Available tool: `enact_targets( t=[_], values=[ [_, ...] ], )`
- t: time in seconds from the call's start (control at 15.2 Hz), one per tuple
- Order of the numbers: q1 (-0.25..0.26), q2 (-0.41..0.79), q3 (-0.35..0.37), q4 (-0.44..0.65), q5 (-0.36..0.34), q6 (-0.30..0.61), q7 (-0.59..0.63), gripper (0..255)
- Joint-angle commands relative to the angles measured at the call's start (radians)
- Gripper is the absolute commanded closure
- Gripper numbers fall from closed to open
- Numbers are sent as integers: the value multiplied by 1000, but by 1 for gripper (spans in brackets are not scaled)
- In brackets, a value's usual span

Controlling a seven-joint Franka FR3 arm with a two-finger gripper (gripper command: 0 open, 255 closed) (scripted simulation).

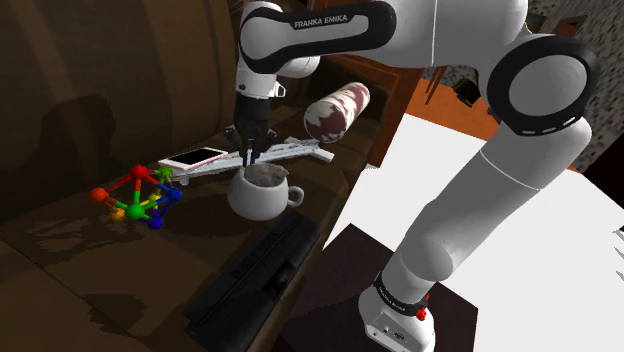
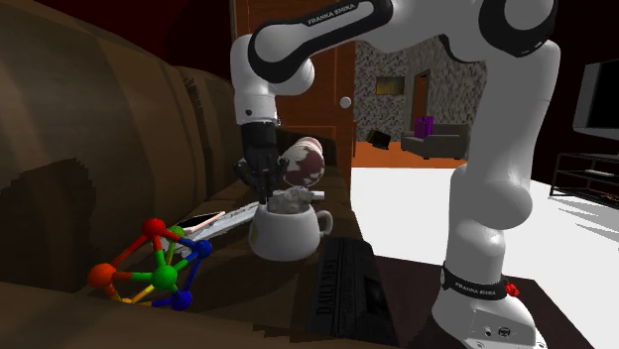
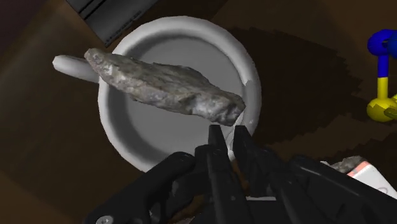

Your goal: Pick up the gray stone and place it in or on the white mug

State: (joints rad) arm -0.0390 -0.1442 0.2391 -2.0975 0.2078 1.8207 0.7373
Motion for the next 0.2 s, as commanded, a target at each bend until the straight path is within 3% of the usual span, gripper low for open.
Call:
enact_targets(
  t=[0.0, 0.13],
  values=[
    [-1, -4, -1, 14, -1, -33, 2, 255],
    [-1, -8, -3, 36, -2, -60, 6, 255]
  ],
)
